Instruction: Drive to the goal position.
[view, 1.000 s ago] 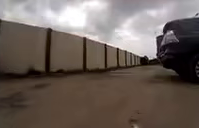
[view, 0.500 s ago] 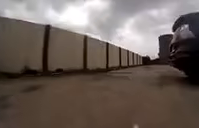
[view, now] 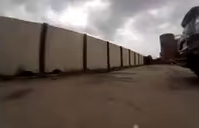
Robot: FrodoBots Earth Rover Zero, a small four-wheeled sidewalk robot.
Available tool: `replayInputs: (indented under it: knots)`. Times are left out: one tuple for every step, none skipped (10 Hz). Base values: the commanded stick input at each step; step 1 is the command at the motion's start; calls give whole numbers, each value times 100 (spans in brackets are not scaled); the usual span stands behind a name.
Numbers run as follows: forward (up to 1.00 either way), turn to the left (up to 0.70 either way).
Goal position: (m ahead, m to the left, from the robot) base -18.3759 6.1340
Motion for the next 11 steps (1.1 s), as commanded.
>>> replayInputs:
  knots:
    - [100, -27]
    - [100, -27]
    - [100, -27]
    - [100, -27]
    - [100, -27]
    - [100, -27]
    - [100, -27]
    - [100, -27]
    - [100, -27]
    - [100, -27]
    - [100, -27]
